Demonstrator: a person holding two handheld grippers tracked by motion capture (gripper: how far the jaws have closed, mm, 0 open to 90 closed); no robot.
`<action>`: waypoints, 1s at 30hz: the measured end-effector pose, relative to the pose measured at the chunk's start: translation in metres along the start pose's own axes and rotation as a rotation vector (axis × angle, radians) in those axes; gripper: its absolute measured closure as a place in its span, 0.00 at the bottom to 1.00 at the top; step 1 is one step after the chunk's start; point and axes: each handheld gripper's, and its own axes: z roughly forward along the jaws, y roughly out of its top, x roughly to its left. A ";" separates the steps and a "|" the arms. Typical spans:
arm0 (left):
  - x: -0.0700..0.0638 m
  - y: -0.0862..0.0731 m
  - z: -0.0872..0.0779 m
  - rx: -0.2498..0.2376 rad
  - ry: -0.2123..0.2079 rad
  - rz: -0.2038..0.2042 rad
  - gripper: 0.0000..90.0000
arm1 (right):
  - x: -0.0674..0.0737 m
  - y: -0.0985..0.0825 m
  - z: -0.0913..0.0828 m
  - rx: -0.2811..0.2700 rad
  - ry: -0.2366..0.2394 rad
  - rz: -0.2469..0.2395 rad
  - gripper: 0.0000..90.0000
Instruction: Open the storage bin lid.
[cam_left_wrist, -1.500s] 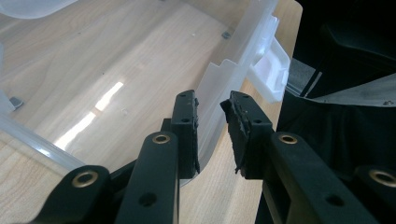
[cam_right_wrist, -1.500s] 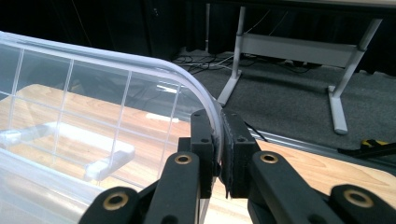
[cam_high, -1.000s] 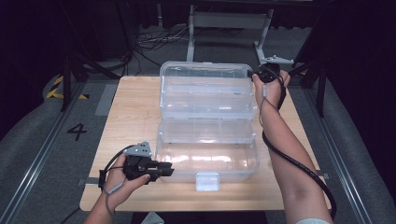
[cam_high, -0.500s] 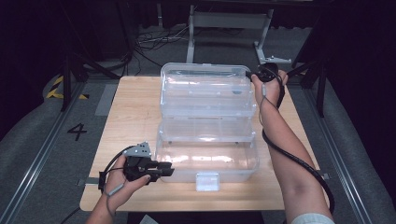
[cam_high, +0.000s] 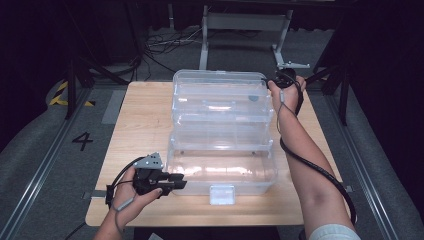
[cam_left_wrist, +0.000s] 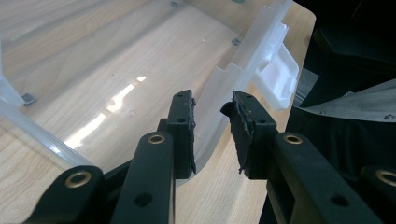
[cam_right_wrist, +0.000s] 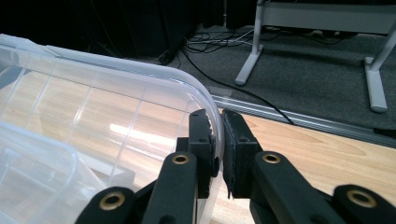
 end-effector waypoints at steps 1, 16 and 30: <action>0.000 0.000 0.000 0.001 0.002 -0.001 0.78 | 0.000 0.000 0.000 0.000 0.000 0.000 0.92; -0.002 0.000 0.000 0.003 0.016 0.005 0.77 | -0.007 -0.008 0.012 0.022 0.018 0.034 0.92; -0.001 0.000 0.000 0.001 0.012 0.003 0.77 | -0.008 -0.010 0.018 0.053 0.008 0.031 0.92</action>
